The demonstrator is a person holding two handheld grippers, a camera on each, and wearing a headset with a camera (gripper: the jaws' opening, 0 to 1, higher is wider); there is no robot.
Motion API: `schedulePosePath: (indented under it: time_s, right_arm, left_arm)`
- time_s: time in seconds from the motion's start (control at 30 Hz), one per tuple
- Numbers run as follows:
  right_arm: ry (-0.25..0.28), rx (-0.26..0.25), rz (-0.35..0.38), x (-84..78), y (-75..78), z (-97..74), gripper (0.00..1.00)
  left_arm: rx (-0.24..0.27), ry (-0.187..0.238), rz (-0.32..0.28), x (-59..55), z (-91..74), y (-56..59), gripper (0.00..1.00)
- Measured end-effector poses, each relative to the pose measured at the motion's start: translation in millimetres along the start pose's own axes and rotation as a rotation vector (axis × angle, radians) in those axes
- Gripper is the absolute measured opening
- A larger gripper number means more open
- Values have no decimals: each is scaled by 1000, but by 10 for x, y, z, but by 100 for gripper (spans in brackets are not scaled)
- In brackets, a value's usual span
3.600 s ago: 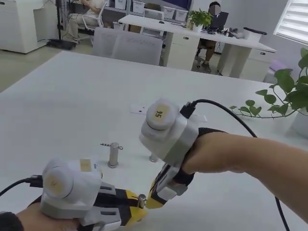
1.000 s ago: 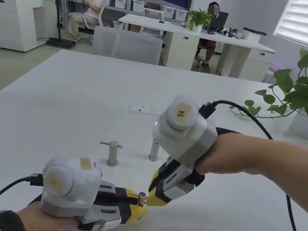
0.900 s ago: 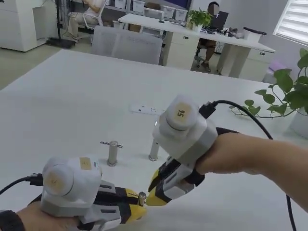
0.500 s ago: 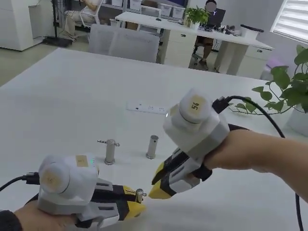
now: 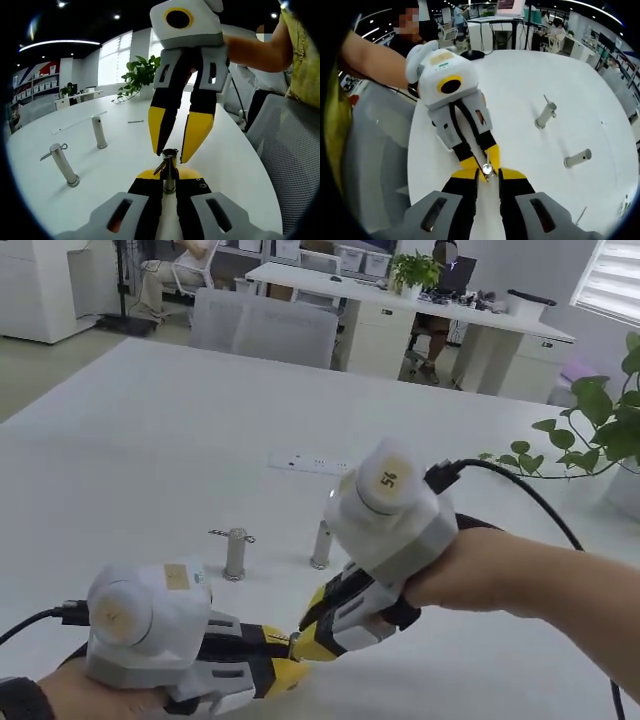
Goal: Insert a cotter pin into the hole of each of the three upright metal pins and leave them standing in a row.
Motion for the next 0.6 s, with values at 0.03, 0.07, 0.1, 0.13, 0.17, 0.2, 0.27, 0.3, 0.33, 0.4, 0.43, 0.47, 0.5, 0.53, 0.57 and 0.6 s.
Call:
schedulePosePath:
  time_s: [0.03,0.07,0.1,0.13,0.17,0.2,0.27,0.3,0.33,0.4,0.43,0.47,0.5,0.53,0.57,0.6]
  right_arm:
    - [2,1,2,0,-10,5,17]
    - [6,0,3,4,-12,9,17]
    - [11,-2,4,9,-13,12,17]
    - [14,-1,7,13,-18,18,17]
    - [17,-4,5,13,-19,28,16]
    - [18,-6,4,13,-18,31,16]
    - [25,-9,3,14,-18,35,14]
    - [29,-12,1,12,-15,35,13]
    - [28,-15,-2,10,-15,36,13]
    - [27,-15,-6,2,-15,39,12]
    - [24,-15,-9,-3,-18,40,12]
    - [24,-15,-11,-5,-18,43,12]
    - [25,-16,-11,-6,-22,45,12]
    - [29,-18,-12,-5,-22,47,11]
    - [30,-17,-11,-9,-21,49,11]
    - [30,-19,-12,-10,-20,48,11]
  left_arm:
    - [0,-1,2,1,1,2,7]
    - [0,-1,2,2,3,5,7]
    - [1,-1,1,3,3,6,7]
    - [2,-2,1,2,0,3,7]
    - [2,-2,1,2,-1,3,7]
    - [3,-2,2,1,-3,3,7]
    - [2,-3,2,2,-1,6,7]
    - [4,-3,3,3,-1,7,7]
    - [4,-4,2,2,-1,5,7]
    - [5,-4,2,1,-2,5,7]
    - [5,-4,1,0,-3,6,7]
    - [5,-3,1,-2,-3,6,7]
    - [5,-4,2,-2,-4,6,7]
    - [6,-4,2,-3,-4,6,7]
    - [5,-5,2,-3,-6,6,7]
    - [5,-6,4,-4,-7,9,7]
Point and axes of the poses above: the centre of the closed fingertips' face, and the gripper's own axes: z roughly forward along the fingers, y roughly to its right, x roughly out of its top, the point moved 8 cm from there along -z, roughly backward along the fingers, and after that the axes turned 2 degrees about -z, right-handed, at the moved point
